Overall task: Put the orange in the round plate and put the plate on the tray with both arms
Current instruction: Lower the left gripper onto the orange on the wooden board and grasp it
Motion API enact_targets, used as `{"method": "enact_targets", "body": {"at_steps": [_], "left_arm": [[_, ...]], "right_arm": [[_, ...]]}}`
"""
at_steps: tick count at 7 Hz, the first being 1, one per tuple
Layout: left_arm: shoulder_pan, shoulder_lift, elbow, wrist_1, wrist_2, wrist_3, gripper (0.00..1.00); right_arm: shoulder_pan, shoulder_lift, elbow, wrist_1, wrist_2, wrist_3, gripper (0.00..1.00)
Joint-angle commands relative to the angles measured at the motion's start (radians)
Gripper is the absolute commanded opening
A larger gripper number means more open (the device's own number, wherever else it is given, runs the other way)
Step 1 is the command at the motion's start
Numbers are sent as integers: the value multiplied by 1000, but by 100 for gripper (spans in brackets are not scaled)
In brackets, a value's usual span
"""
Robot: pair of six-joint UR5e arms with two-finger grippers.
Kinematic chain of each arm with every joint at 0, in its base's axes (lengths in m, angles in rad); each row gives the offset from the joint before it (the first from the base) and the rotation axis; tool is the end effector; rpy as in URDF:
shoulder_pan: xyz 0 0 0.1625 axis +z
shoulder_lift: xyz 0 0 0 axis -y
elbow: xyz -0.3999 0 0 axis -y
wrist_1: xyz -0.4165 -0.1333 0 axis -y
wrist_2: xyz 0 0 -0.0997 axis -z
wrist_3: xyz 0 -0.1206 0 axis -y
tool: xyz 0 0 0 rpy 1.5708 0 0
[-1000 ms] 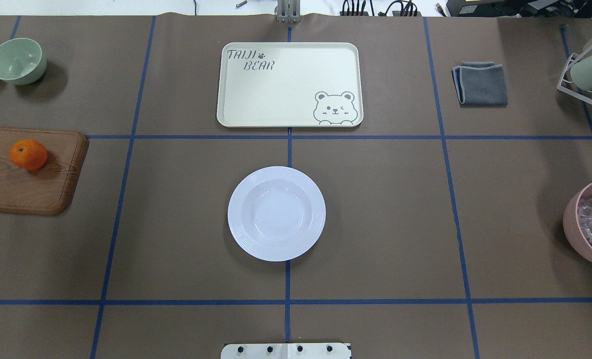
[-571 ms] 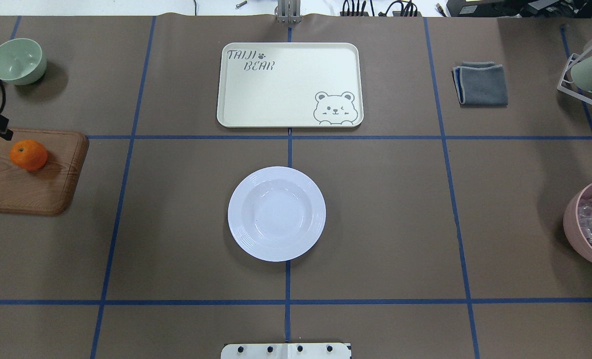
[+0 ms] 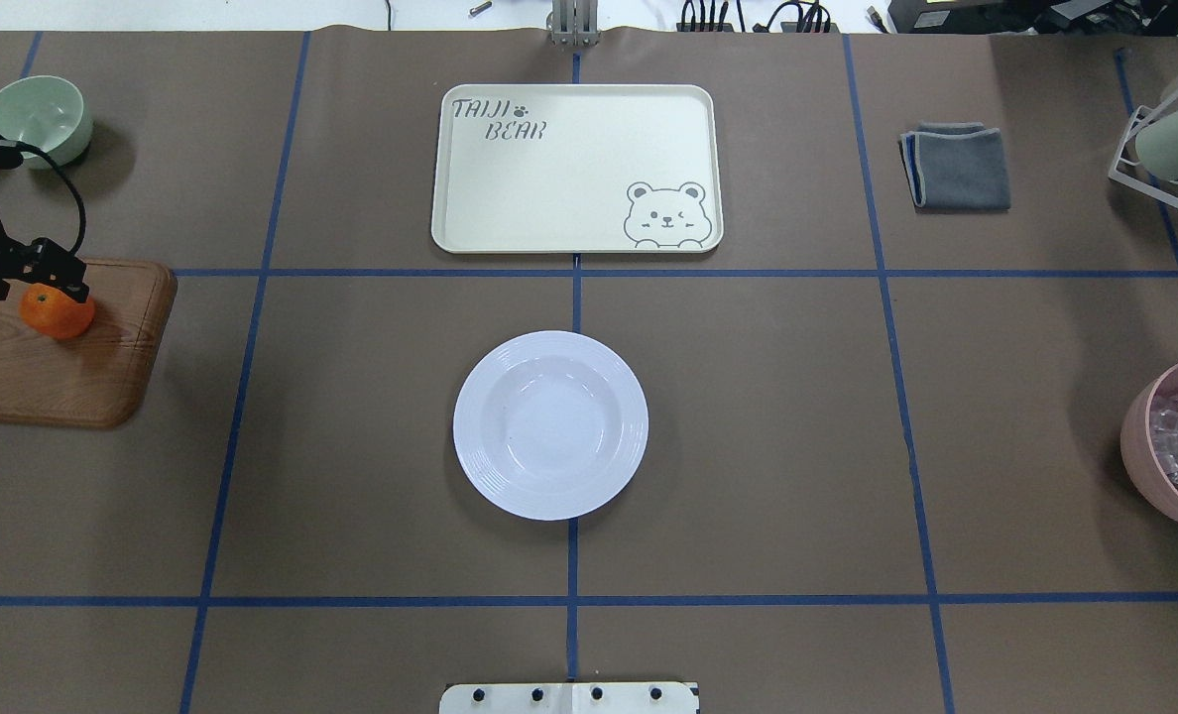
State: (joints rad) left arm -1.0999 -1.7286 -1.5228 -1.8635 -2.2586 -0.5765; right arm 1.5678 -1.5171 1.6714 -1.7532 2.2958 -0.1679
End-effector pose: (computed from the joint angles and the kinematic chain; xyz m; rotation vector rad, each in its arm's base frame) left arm 0.2239 -0.5650 0.5585 -0.0046 0.7801 0.0382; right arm 0.0517 -0.5303 0.5908 0.0330 -0.7254 -0.1531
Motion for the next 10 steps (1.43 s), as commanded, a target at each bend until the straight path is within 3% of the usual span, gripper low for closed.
{"method": "enact_targets", "body": {"at_steps": [1,6,8,9,10], "left_arm": [[6,-9,36,-8,5,3,98],[9,-37,133,-87,5,-2,96],[9,-45,122,-77,-4,-3,0],[8,-46,89,-66,-7,-13,0],[8,-90,11,67,-37,-17,0]], "right_arm": [[0,1,1,1,1,1,100],[-2,2,1,1,4,-1,100],[-3,3,1,0,8,1,100],[-2,15,2,-9,30,2,100],[-3,6,-4,1,37,-2,100]]}}
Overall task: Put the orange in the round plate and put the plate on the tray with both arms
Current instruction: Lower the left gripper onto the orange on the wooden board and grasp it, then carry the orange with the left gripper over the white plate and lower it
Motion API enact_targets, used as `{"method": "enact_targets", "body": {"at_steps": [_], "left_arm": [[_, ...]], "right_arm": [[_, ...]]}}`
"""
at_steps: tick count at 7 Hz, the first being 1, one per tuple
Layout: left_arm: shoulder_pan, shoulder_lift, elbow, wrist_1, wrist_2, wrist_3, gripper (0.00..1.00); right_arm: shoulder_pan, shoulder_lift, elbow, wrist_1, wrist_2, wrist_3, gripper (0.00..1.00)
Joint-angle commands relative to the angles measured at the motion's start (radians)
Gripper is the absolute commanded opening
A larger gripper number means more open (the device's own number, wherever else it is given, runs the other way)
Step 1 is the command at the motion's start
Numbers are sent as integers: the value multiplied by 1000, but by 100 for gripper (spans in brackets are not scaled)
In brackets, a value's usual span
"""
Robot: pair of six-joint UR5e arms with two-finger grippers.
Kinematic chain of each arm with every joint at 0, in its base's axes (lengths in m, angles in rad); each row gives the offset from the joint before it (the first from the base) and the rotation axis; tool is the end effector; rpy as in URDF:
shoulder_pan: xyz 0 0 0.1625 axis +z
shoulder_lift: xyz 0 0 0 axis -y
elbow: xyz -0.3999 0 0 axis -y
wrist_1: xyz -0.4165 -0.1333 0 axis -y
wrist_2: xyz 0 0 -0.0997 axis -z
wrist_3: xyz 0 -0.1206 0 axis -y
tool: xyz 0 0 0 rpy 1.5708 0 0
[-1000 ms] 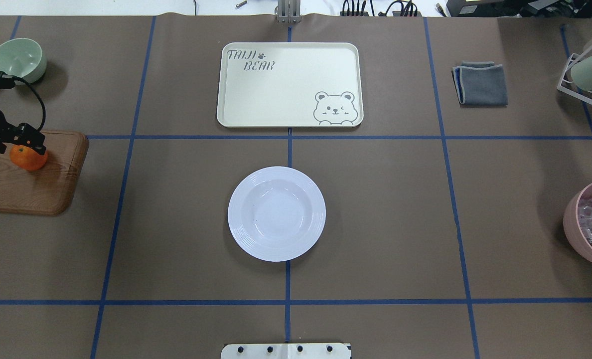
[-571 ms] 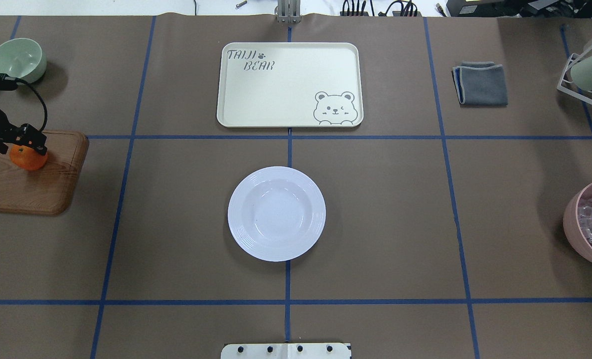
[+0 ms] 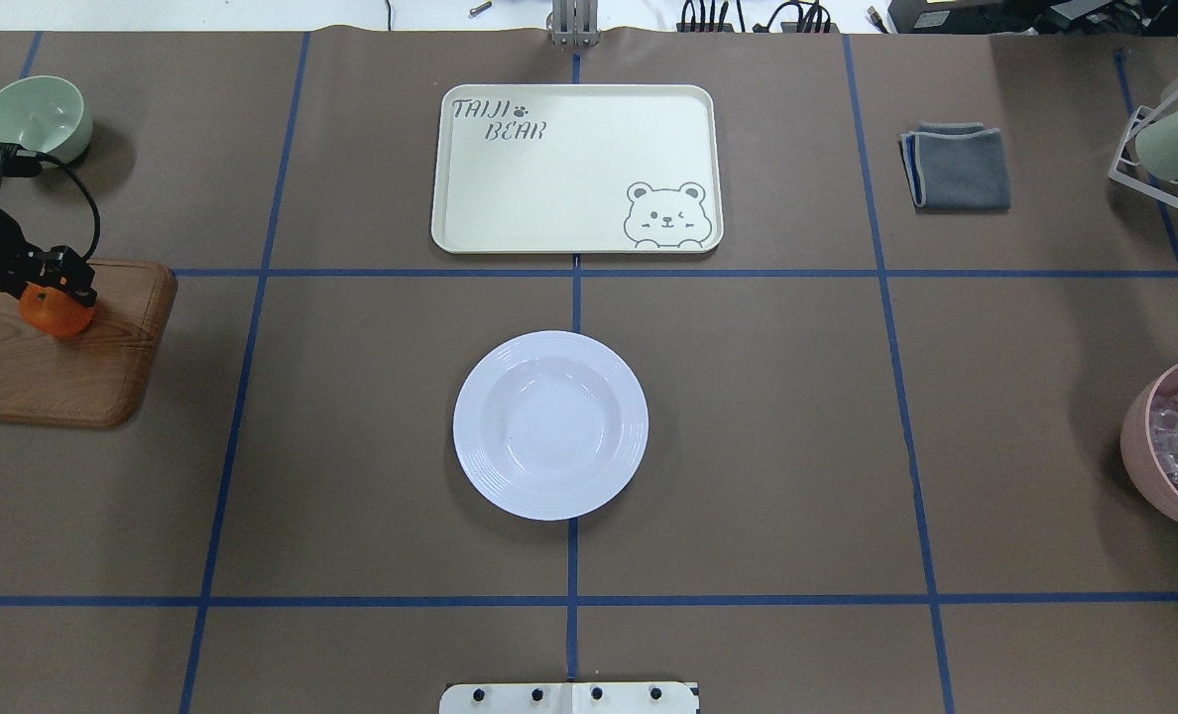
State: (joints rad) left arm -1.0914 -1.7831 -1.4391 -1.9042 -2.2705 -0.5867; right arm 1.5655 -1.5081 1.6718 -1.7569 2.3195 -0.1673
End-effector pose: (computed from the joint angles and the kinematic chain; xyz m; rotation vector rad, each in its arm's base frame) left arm 0.2402 -0.5827 0.5642 -0.0086 0.7949 0.0432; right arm 0.0484 -0.5339 0.5843 0.0393 -0.7487 -0.1561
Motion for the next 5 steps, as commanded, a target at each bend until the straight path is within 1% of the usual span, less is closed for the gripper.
{"method": "enact_targets", "body": {"at_steps": [1,2,3,4,5], "left_arm": [[2,-142,-137,316,-27,-63,0],[71,-219,-174,402,-23,-153,0],[179,-293,-173,407,-17,-341,0],[255,-383,-169,409,15,-515,0],[315,-442,-176,406,22,-656,0]], "right_arm": [[-1,-3,-6,5,14,-1,100],[-1,-4,-6,5,15,0,100],[-1,-6,-6,5,17,0,100],[-1,-9,-6,5,17,2,100],[-1,-11,-9,4,21,9,100]]}}
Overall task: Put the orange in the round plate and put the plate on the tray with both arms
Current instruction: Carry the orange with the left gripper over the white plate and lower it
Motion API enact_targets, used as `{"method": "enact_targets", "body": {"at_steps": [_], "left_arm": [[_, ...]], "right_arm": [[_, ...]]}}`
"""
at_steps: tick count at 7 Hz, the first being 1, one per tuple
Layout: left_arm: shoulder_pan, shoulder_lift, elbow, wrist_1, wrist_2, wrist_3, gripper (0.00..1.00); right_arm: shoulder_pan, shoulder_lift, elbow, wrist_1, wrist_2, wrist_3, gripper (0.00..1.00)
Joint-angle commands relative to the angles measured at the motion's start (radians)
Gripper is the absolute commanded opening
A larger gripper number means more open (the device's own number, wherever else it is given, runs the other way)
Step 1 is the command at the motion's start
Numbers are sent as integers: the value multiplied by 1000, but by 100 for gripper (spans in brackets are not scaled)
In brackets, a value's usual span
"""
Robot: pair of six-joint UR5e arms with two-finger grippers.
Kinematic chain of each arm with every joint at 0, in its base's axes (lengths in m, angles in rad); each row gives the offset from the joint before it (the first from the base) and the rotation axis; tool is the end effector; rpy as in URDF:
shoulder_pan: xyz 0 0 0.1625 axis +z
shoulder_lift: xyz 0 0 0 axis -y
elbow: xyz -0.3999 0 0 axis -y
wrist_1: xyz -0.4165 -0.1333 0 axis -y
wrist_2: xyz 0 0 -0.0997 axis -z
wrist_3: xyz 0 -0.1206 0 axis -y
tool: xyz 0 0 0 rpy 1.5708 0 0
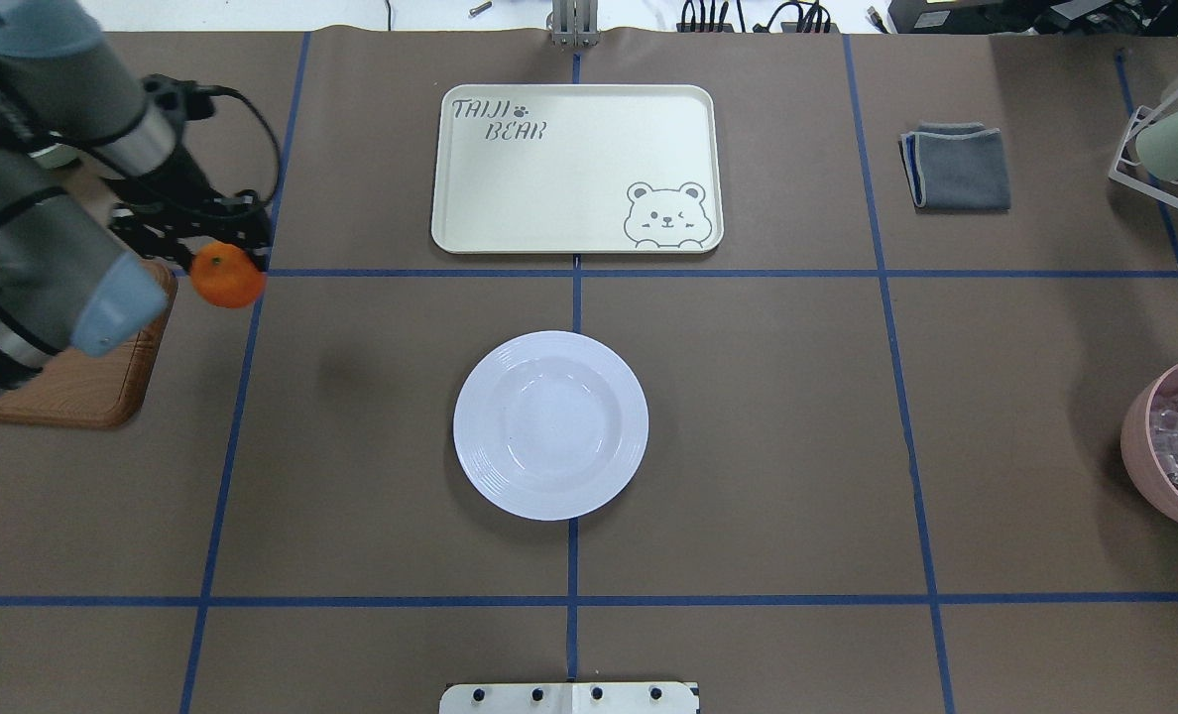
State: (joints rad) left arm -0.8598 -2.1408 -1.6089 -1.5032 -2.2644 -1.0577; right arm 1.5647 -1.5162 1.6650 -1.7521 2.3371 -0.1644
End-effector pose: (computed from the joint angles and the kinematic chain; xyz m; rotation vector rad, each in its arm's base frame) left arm 0.4083 -0.5601 0.2894 -0.1944 0.8291 -0.1381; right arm 0.0464 -0.5308 0.5901 0.0298 -0.7670 -0.1496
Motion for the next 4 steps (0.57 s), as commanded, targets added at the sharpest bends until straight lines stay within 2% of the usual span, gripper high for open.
{"method": "enact_targets", "body": {"at_steps": [1,3,4], "left_arm": [[173,-164,1,5,32,-312,0],[306,-282,80,-3,121,-434,0],[339,-294,137,-61,165,-452,0]], "right_arm": [[0,-2,-1,-1,11,34,100],[0,-1,1,-1,48,45,100],[-5,1,10,0,48,48,100]]}}
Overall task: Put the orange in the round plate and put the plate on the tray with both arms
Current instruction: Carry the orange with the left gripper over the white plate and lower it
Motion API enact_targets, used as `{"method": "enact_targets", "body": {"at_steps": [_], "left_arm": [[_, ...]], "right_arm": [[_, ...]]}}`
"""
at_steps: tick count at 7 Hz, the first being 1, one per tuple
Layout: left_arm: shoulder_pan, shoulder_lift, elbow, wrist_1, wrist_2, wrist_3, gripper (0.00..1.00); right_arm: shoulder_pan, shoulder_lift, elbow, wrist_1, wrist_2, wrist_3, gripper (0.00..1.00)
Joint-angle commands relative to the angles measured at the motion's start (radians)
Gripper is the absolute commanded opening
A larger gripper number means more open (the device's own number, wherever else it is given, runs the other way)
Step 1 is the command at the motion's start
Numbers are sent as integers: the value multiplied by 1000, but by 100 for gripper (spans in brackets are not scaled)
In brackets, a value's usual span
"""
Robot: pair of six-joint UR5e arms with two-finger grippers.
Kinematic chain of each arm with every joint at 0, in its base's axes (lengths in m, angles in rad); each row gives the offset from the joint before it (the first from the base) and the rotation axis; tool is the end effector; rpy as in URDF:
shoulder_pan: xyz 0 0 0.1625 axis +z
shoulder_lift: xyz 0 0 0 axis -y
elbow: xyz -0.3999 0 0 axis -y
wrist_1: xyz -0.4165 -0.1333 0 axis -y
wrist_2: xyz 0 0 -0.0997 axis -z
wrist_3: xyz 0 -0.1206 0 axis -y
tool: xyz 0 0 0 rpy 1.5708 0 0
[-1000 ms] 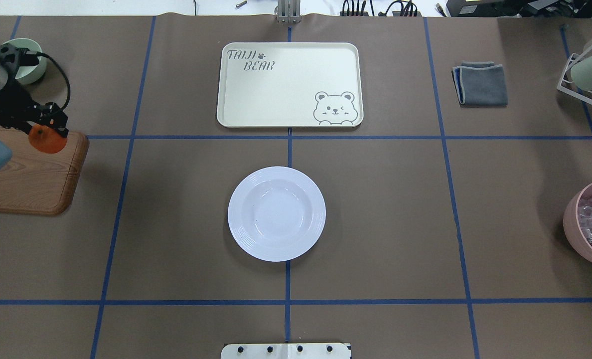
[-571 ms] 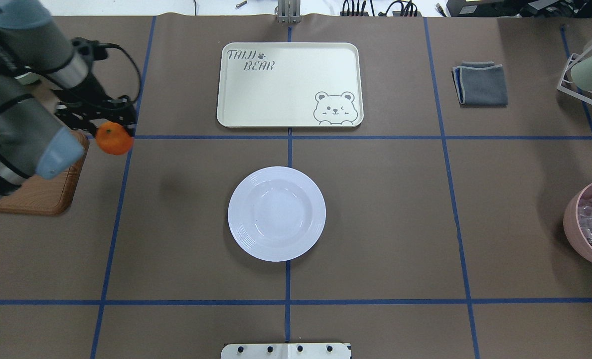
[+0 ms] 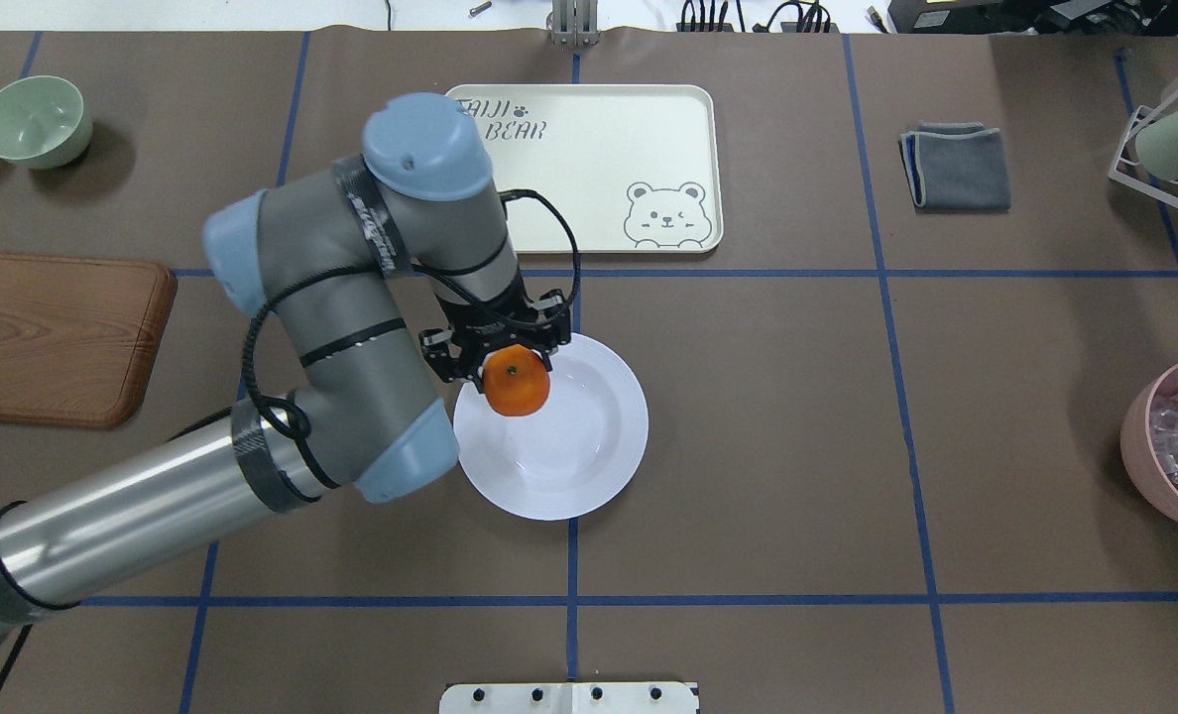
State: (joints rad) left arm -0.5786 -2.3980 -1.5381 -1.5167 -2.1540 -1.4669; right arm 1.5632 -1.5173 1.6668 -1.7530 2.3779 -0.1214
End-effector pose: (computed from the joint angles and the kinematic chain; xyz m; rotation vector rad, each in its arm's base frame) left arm 0.5726 -0.4539 0.1431 -0.2834 0.8637 -0.2259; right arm 0.0422 -0.5305 0.5864 0.0150 -0.8079 -0.1087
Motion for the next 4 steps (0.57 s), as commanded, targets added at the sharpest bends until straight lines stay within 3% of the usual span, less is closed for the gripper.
{"method": "enact_targets", "body": {"at_steps": [1,4], "left_arm": [[69,-36,135,-144,81,-67,0],[71,-29,147,-155,80,-67,0]], "right_arm": [[-5,2,14,1,4,5,100],[-18,6,59,3,20,78,100]]}}
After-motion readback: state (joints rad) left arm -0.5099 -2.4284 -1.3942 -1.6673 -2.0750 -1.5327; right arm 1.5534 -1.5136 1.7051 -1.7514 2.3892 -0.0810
